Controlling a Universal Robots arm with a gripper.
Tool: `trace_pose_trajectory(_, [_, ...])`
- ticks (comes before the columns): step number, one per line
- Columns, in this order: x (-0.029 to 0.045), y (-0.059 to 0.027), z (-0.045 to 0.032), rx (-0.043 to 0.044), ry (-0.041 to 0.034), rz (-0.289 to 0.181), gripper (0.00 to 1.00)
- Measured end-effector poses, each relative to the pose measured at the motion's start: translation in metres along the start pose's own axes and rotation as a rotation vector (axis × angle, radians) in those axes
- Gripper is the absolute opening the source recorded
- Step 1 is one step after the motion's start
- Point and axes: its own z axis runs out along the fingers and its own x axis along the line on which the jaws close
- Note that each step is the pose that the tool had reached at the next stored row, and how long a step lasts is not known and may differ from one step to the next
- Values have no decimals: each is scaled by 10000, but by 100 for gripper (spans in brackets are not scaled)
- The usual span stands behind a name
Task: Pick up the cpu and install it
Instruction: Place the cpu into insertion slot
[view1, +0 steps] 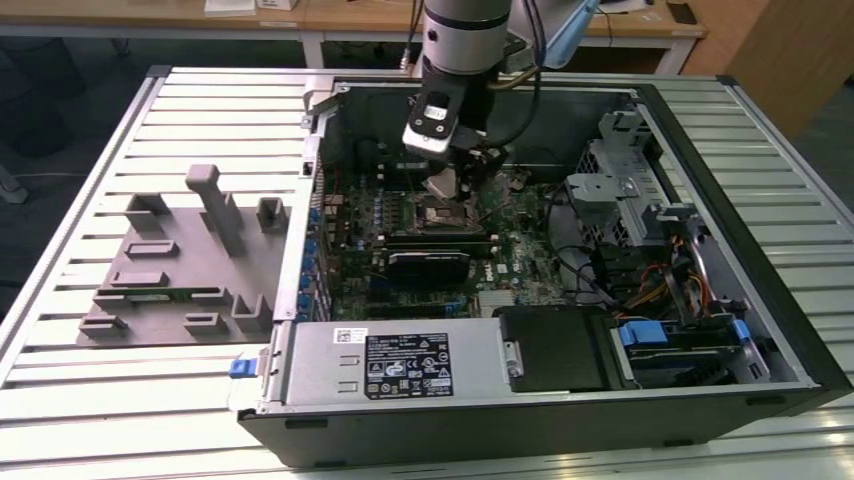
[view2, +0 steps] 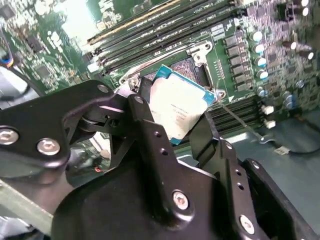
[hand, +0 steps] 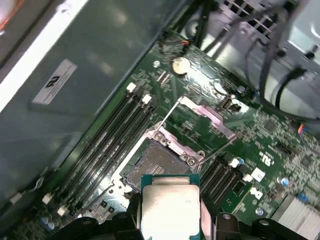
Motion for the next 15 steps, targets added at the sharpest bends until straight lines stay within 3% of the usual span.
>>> trace_pose_trajectory(15, [0,0,13,8,-67,2730,55])
